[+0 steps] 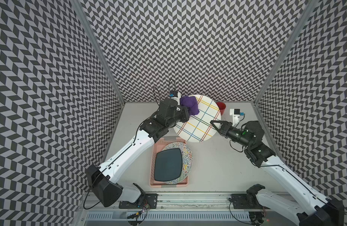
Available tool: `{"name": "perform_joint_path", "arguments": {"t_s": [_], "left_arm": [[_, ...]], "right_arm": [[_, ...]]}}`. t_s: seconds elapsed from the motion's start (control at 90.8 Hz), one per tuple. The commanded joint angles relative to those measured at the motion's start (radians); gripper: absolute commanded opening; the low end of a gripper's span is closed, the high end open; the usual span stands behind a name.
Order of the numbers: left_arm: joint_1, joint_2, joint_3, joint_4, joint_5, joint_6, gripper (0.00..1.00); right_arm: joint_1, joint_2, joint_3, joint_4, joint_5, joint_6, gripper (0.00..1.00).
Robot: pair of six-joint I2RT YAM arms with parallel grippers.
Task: Wipe the wet plate dry
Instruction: Wipe the plate with towel.
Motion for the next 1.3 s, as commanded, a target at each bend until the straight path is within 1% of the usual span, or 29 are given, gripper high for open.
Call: {"name": "perform_joint_path", "arguments": {"t_s": [0.0,0.132,0.176,0.209,0.242,0.275,0.341,0.386,0.43,0.485,0.551,0.584,0.606,0.672,0.716,0.76,0.87,0.991,1.035,1.079,1.157,1.223,1.289], "left_arm": [[-0.029,-0.050,-0.036,-0.024,0.083,0.012,0.00],[-0.111,-0.051,-0.091,-0.020,0.156,0.049,0.00],[-0.117,-0.050,-0.104,-0.034,0.163,0.052,0.00],[-0.107,-0.059,-0.112,-0.050,0.137,0.048,0.00],[-0.078,-0.069,-0.121,-0.067,0.107,0.040,0.00],[-0.025,-0.084,-0.131,-0.079,0.094,0.027,0.00],[0.120,-0.119,-0.153,-0.092,0.108,-0.003,0.00],[0.197,-0.130,-0.155,-0.082,0.140,0.002,0.00],[0.237,-0.129,-0.144,-0.075,0.154,0.014,0.00],[0.245,-0.112,-0.113,-0.073,0.163,0.030,0.00],[0.227,-0.074,-0.086,-0.059,0.218,0.028,0.00],[0.198,-0.057,-0.081,-0.035,0.244,0.030,0.00],[0.171,-0.052,-0.078,-0.017,0.251,0.037,0.00],[0.053,-0.031,-0.061,0.026,0.234,0.087,0.00],[-0.020,-0.019,-0.049,0.035,0.221,0.122,0.00],[-0.063,-0.020,-0.054,0.038,0.207,0.134,0.00],[-0.070,-0.079,-0.141,0.034,0.173,0.117,0.00],[-0.064,-0.178,-0.256,-0.017,0.132,0.174,0.00],[-0.043,-0.184,-0.265,-0.070,0.106,0.163,0.00],[-0.008,-0.186,-0.275,-0.102,0.081,0.145,0.00],[0.098,-0.184,-0.285,-0.086,0.086,0.112,0.00],[0.189,-0.162,-0.231,-0.062,0.104,0.080,0.00],[0.235,-0.116,-0.143,-0.043,0.120,0.055,0.00]], "right_arm": [[0.013,-0.002,0.057,0.306,0.072,0.070,0.00],[0.013,0.034,0.075,0.384,0.106,0.089,0.00],[0.013,0.045,0.087,0.386,0.100,0.088,0.00],[0.012,0.049,0.097,0.386,0.092,0.087,0.00],[0.013,0.050,0.101,0.385,0.081,0.085,0.00],[0.013,0.048,0.103,0.383,0.066,0.085,0.00],[0.015,0.032,0.101,0.361,0.031,0.074,0.00],[0.025,0.019,0.096,0.349,0.009,0.053,0.00],[0.041,0.009,0.092,0.320,-0.006,0.024,0.00],[0.076,-0.004,0.092,0.281,-0.017,-0.018,0.00],[0.122,-0.013,0.095,0.240,-0.020,-0.065,0.00],[0.142,-0.012,0.098,0.231,-0.027,-0.083,0.00],[0.151,-0.010,0.100,0.231,-0.030,-0.090,0.00],[0.159,0.006,0.111,0.245,-0.032,-0.089,0.00],[0.159,0.015,0.117,0.262,-0.001,-0.078,0.00],[0.156,0.019,0.116,0.291,0.053,-0.064,0.00],[0.121,0.030,0.139,0.312,0.178,-0.024,0.00],[0.052,0.068,0.158,0.374,0.176,0.016,0.00],[0.047,0.086,0.174,0.373,0.162,0.024,0.00],[0.051,0.107,0.192,0.377,0.104,0.017,0.00],[0.075,0.143,0.223,0.356,-0.007,-0.023,0.00],[0.123,0.169,0.251,0.310,-0.042,-0.066,0.00],[0.170,0.191,0.282,0.277,-0.069,-0.118,0.00]]}}
